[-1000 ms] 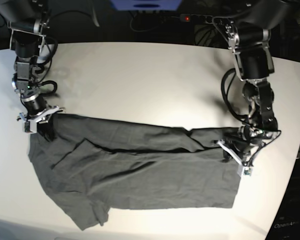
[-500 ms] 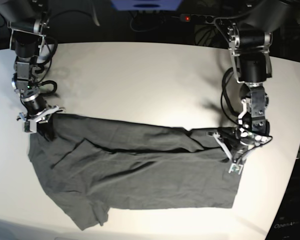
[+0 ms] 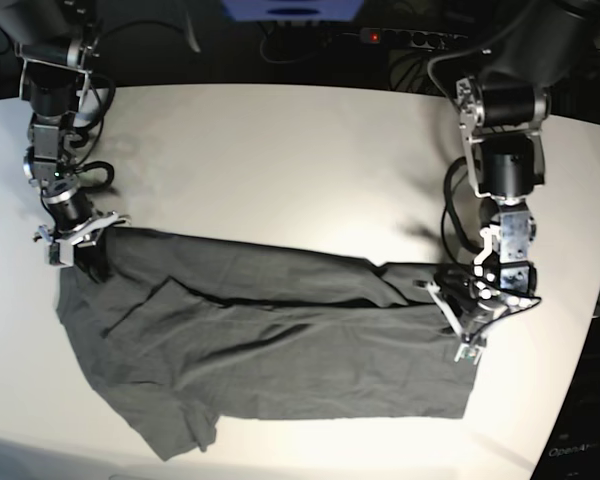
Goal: Fold the T-shirt properly
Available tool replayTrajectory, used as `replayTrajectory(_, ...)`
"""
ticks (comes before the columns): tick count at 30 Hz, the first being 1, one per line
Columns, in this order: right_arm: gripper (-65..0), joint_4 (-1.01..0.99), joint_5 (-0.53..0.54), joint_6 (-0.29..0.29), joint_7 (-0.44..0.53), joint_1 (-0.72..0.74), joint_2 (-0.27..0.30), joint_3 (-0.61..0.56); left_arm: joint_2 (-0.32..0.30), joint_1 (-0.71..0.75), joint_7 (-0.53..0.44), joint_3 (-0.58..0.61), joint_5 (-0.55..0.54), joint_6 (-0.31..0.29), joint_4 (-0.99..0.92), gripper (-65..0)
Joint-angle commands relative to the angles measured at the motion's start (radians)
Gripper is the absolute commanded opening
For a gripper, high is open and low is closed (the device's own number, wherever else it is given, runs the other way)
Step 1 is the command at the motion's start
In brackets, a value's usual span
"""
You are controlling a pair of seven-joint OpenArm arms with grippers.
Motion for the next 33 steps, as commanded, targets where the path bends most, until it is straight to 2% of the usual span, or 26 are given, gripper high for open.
replayTrajectory(1, -63.5, 0.004, -0.004, 0.002, -0.005, 0.013, 0.010, 0.000, -0.007, -0.036, -0.010, -0.001, -0.002, -0.001, 0.023, -62.7)
replayTrajectory(8, -63.5, 0.004, -0.004, 0.002, -0.005, 0.013, 0.012, 0.000, 0.001, -0.053, 0.005, -0.001, -0.002, 0.002, 0.146, -62.7)
replayTrajectory(15, -63.5, 0.004, -0.004, 0.002, -0.005, 0.013, 0.013, 0.000, -0.007, -0.054, 0.122, 0.031, 0.002, -0.006, 0.169, -62.7)
replayTrajectory(19, -63.5, 0.004, -0.004, 0.002, -0.005, 0.013, 0.013, 0.000, -0.044, -0.048, 0.188, 0.163, 0.059, -0.006, 0.167, -62.7)
replayTrajectory(25, -63.5, 0.004, -0.004, 0.002, -0.005, 0.012, 0.015, 0.000, -0.042, -0.025, 0.201, 0.198, 0.169, -0.007, 0.167, -62.7)
replayTrajectory(33, -63.5, 0.004, -0.004, 0.002, -0.005, 0.007, 0.015, 0.000, -0.045, 0.003, 0.201, 0.321, 0.288, -0.007, 0.159, -62.7)
